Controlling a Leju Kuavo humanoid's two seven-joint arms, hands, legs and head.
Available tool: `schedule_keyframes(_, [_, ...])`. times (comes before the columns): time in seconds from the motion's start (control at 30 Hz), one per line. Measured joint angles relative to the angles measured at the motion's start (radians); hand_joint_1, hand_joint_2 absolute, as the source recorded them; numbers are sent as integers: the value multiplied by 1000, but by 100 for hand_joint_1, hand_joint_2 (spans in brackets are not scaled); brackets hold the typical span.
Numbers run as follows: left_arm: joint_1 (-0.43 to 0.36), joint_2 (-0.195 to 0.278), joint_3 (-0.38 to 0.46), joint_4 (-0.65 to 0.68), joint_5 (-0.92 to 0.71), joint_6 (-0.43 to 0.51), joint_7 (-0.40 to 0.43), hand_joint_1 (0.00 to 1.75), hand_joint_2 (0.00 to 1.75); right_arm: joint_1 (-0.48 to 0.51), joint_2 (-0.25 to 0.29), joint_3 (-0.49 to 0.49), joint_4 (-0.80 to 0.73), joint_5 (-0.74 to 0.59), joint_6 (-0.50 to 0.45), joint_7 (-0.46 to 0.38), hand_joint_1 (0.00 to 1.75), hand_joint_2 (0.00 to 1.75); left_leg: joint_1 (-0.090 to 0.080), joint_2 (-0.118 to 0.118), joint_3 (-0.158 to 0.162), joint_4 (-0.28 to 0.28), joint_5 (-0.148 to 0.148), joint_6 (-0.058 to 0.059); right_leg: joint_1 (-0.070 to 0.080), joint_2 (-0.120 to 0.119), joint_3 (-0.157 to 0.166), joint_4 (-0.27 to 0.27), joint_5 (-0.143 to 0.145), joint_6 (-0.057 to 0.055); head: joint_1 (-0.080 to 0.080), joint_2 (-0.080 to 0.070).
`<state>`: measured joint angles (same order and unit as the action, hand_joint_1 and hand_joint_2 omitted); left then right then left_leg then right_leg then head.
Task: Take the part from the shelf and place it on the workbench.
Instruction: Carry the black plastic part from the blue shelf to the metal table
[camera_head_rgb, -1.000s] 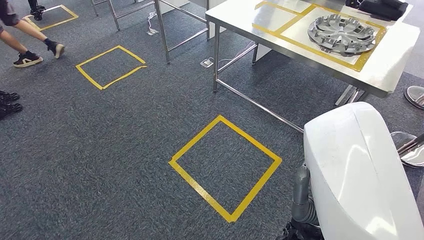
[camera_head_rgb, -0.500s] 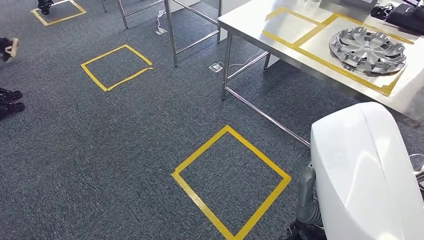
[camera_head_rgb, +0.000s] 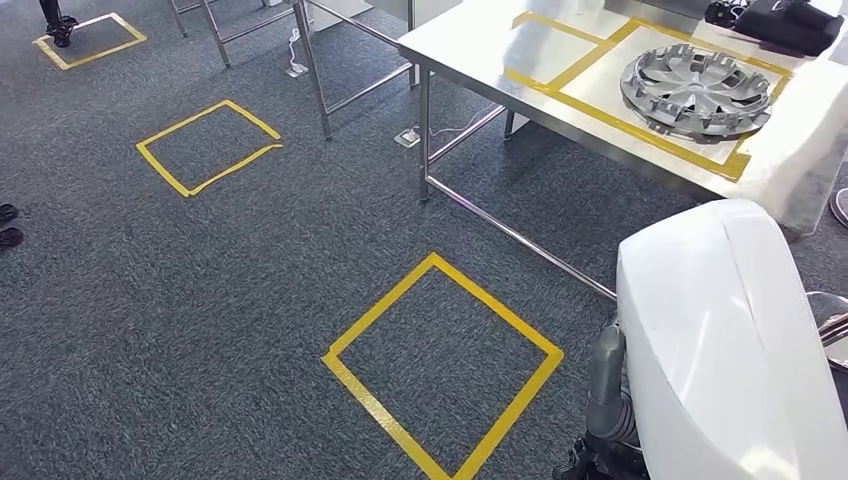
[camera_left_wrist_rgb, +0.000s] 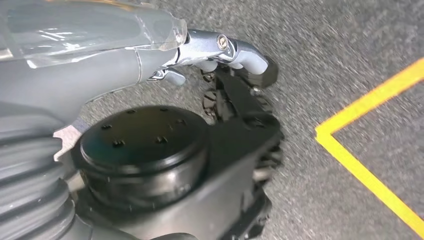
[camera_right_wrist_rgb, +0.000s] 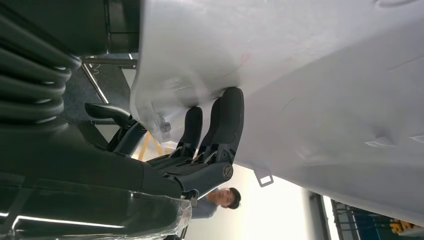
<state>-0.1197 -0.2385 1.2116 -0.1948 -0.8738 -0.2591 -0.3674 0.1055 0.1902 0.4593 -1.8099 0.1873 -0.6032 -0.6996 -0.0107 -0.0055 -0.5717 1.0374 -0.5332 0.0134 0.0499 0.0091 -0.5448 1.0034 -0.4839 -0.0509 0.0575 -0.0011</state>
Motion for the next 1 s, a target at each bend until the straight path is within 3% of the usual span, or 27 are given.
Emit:
schedule_keyframes(0.07, [2, 0, 0, 0, 2, -4, 0, 0, 175, 2, 0, 0, 0, 4, 0, 0, 175, 0, -2, 0, 15, -26, -19, 9, 3, 2, 5, 9, -2, 8, 0, 0])
schedule_keyframes(0.17, [5, 0, 1, 0, 2, -6, 0, 0, 175, 3, 1, 1, -2, 6, 0, 0, 175, 0, 9, 4, 50, -38, 6, 19, 0, 4, -6, 60, -16, 26, 0, 0])
schedule_keyframes(0.23, [3, 0, 1, 0, 2, -8, 0, 0, 175, 5, 0, 1, -3, 7, -1, 0, 175, 0, 15, 6, 69, -39, -3, 21, -13, 4, -70, 166, -45, 48, 3, 0])
schedule_keyframes(0.3, [4, 1, 3, 0, 4, -8, 2, 0, 175, 11, -2, 0, -3, 7, 1, 0, 175, 0, 20, 6, 85, -39, -21, 16, -34, 3, -163, 284, -90, 68, 4, 0])
schedule_keyframes(0.33, [6, 1, 4, -1, 5, -8, 2, 0, 175, 14, -3, 0, -3, 8, 3, 0, 175, 0, 23, 5, 97, -39, -32, 11, -45, 2, -196, 310, -109, 78, 4, 0])
schedule_keyframes(0.37, [7, 2, 5, -1, 7, -8, 3, 0, 175, 17, -4, -1, -3, 8, 6, 0, 175, 0, 27, 4, 112, -39, -45, 6, -55, 1, -212, 300, -116, 86, 4, 0])
schedule_keyframes(0.4, [8, 3, 7, -1, 9, -7, 3, 0, 175, 19, -4, -2, -3, 8, 9, 0, 175, 0, 30, 2, 131, -40, -60, 0, -64, 0, -214, 259, -104, 94, 5, 0])
schedule_keyframes(0.43, [9, 4, 8, -1, 11, -7, 3, 0, 175, 21, -5, -3, -3, 9, 12, 0, 175, 0, 34, 2, 147, -41, -76, -6, -73, -3, -207, 196, -62, 99, 5, 0])
schedule_keyframes(0.47, [9, 5, 8, -1, 12, -6, 3, 0, 175, 23, -6, -6, -3, 10, 15, 0, 175, 0, 37, 1, 163, -41, -92, -13, -77, -10, -200, 133, 5, 102, 6, 0])
schedule_keyframes(0.53, [9, 5, 9, -2, 13, -1, 6, 0, 175, 27, -6, -10, -4, 12, 22, 1, 175, 0, 45, 2, 186, -57, -117, -30, -70, -21, -185, 59, 100, 91, 6, 0])
schedule_keyframes(0.57, [8, 4, 10, -2, 14, 2, 8, 0, 175, 28, -5, -12, -6, 14, 24, 2, 175, 0, 49, 2, 201, -65, -118, -40, -62, -24, -178, 48, 113, 81, 4, 0])
schedule_keyframes(0.6, [7, 1, 10, -1, 14, 5, 9, 0, 175, 26, -3, -13, -8, 17, 26, 2, 175, 0, 55, 1, 209, -68, -109, -50, -55, -23, -164, 43, 102, 68, 2, 0])
schedule_keyframes(0.67, [5, -6, 10, 0, 12, 11, 9, 0, 175, 24, 2, -13, -12, 21, 26, 1, 175, 0, 62, 1, 195, -14, -71, -62, -50, -21, -127, 21, 93, 49, -3, 0])
schedule_keyframes(0.73, [2, -12, 9, 1, 3, 28, 2, 0, 175, 23, 4, -13, -12, 23, 26, 0, 175, 0, 60, 1, 114, 106, -62, -60, -49, -19, -87, 0, 78, 32, -9, 0])
schedule_keyframes(0.8, [4, -11, 9, 1, -7, 51, -7, 0, 175, 24, 4, -13, -12, 23, 23, 0, 175, 0, 49, 0, 13, 203, -133, -55, -46, -14, -52, -13, 56, 21, -15, 0])
schedule_keyframes(0.83, [6, -9, 9, 0, -9, 61, -9, 0, 175, 25, 4, -13, -12, 23, 22, 0, 175, 0, 43, 0, -25, 219, -176, -52, -44, -10, -33, -16, 42, 18, -18, 0])
schedule_keyframes(0.87, [7, -6, 9, 0, -12, 69, -11, 0, 175, 27, 4, -13, -11, 23, 20, 0, 175, 0, 37, 0, -52, 211, -201, -49, -43, -6, -13, -17, 28, 17, -21, 0])
schedule_keyframes(0.9, [7, -4, 9, 0, -14, 76, -11, 0, 175, 28, 4, -13, -11, 23, 18, 0, 175, 0, 33, 0, -66, 180, -189, -43, -41, -3, 8, -17, 13, 16, -23, 0])
schedule_keyframes(0.93, [7, -1, 9, 0, -17, 84, -11, 0, 175, 29, 4, -12, -11, 23, 15, 0, 175, 0, 28, 0, -70, 132, -140, -37, -40, -1, 27, -17, -2, 17, -26, 0])
schedule_keyframes(1.0, [8, 2, 8, 0, -21, 98, -9, 0, 175, 29, 3, -11, -11, 23, 7, 0, 175, 0, 20, 0, -72, 29, -7, -24, -35, 3, 58, -11, -32, 21, -31, 0])
